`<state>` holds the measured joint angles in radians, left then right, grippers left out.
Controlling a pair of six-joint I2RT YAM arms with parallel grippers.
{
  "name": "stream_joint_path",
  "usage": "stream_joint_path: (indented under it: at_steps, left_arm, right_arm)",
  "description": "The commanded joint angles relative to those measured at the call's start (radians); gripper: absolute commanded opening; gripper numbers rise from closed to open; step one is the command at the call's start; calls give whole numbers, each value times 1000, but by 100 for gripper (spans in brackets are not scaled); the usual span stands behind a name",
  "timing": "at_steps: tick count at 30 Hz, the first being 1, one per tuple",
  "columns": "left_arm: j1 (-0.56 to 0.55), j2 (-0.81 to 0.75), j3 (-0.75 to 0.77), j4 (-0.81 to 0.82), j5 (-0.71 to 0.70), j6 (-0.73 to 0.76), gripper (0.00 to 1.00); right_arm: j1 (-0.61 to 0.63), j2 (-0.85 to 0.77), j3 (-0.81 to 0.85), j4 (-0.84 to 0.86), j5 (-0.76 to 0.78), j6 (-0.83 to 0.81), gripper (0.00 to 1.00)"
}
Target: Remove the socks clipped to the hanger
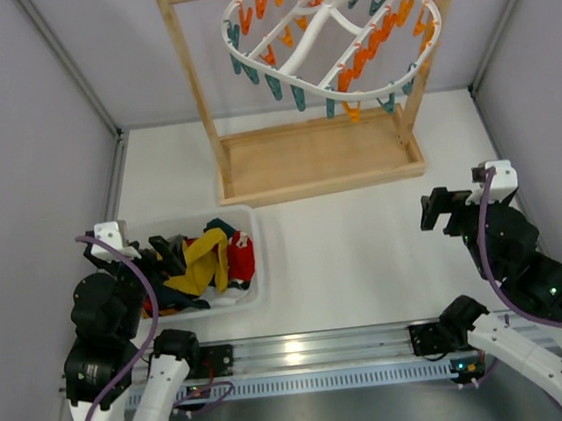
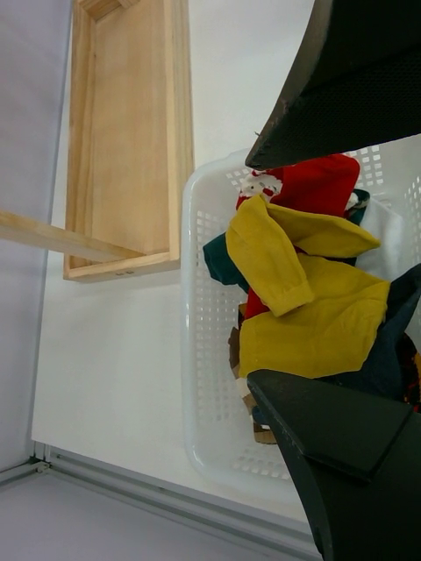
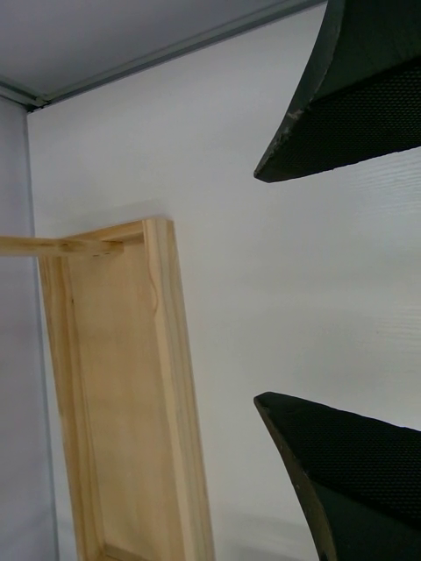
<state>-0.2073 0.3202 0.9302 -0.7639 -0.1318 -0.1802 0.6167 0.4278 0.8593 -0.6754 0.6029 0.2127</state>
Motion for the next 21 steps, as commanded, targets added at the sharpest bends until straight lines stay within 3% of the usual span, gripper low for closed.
stream_joint_path:
  at_steps: [1,21]
  left_arm:
    - [-6,-9,-8,20,-15,5,99]
    - [-10,-21,-36,40,-31,1,99]
  right_arm:
    - [-8,-1,-13,53,6,14,99]
    - [-9,-21,-31,63,-3,25,99]
